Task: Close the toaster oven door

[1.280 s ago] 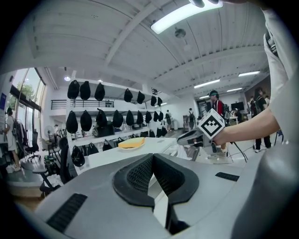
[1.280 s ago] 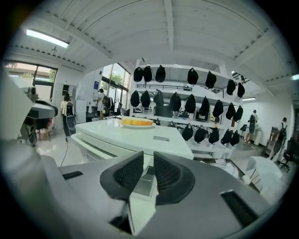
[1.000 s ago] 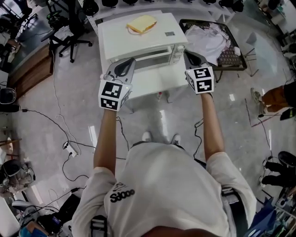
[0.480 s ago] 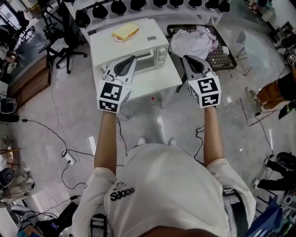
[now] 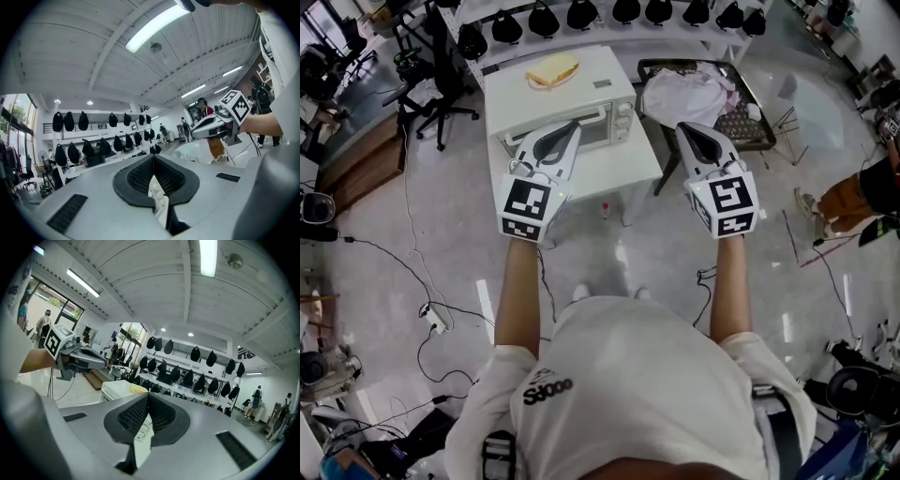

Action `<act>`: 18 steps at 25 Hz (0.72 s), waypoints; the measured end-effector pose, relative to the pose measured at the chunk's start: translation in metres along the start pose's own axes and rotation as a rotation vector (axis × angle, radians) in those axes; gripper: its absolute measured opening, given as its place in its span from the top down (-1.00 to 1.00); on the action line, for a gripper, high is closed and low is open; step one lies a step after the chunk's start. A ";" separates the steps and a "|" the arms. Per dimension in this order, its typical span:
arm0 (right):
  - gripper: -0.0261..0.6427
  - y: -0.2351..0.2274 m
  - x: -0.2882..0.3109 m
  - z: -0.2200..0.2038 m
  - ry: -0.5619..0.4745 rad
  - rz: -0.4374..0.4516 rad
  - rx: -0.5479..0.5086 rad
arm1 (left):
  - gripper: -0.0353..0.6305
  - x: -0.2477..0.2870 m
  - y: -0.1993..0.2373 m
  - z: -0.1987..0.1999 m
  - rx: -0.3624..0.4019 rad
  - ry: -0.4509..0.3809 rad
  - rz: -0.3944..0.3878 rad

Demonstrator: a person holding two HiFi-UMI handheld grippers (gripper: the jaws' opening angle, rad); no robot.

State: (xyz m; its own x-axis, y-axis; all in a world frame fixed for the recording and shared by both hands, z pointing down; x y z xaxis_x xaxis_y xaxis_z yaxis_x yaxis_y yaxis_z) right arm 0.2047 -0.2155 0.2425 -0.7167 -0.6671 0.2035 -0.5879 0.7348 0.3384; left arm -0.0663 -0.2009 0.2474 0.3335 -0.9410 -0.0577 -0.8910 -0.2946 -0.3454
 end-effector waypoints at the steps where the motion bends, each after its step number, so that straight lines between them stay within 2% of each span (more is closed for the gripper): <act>1: 0.89 0.001 -0.001 0.000 -0.003 0.003 -0.001 | 0.84 -0.002 -0.001 0.000 0.001 0.001 0.001; 11: 0.89 0.012 0.000 -0.001 0.006 0.064 -0.014 | 0.84 -0.013 -0.003 -0.001 -0.010 0.016 0.002; 18: 0.89 0.015 -0.001 0.001 0.008 0.056 -0.011 | 0.84 -0.017 -0.004 0.000 -0.008 0.019 -0.010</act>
State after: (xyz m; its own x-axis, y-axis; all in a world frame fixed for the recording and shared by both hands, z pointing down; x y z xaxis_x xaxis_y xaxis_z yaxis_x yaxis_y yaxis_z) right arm 0.1963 -0.2036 0.2467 -0.7450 -0.6262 0.2298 -0.5429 0.7694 0.3366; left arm -0.0683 -0.1840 0.2502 0.3365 -0.9410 -0.0369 -0.8901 -0.3051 -0.3385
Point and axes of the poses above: the fingertips, and each gripper's own axes: x forward along the fingers, y to its left, z out of its top, the point moved 10 cm from there along -x, backward along the fingers, and after that the axes turned 15 degrees about z, right-handed, at the moved point
